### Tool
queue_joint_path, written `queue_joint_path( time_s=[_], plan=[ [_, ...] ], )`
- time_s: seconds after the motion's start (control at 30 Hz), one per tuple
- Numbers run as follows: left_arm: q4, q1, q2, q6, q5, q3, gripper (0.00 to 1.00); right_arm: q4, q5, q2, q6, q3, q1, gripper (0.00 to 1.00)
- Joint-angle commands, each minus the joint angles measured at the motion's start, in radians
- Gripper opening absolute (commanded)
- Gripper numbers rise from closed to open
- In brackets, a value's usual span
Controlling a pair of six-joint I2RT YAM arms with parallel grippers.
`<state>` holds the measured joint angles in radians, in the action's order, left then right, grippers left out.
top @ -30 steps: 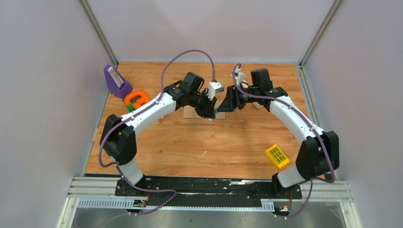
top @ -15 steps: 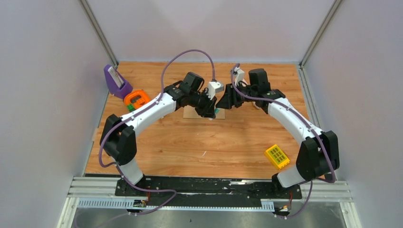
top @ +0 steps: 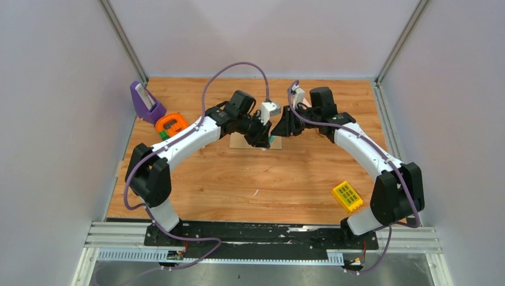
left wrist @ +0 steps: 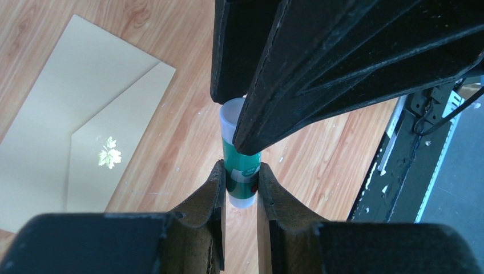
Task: Place the letter into the envelope and seal it
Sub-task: Screw the solid glue.
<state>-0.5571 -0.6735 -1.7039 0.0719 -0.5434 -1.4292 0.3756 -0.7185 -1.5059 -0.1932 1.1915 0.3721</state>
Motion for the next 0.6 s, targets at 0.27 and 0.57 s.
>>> queue_joint_path(
  time_s=[0.27, 0.57],
  plan=[
    [0.042, 0.027, 0.055, -0.03, -0.032, 0.0, 0.0, -0.046, -0.037, 0.004, -0.021, -0.007, 0.005, 0.33],
    [0.05, 0.029, 0.065, -0.031, -0.081, 0.007, 0.0, -0.047, -0.095, -0.019, -0.01, 0.013, 0.005, 0.2]
  ],
)
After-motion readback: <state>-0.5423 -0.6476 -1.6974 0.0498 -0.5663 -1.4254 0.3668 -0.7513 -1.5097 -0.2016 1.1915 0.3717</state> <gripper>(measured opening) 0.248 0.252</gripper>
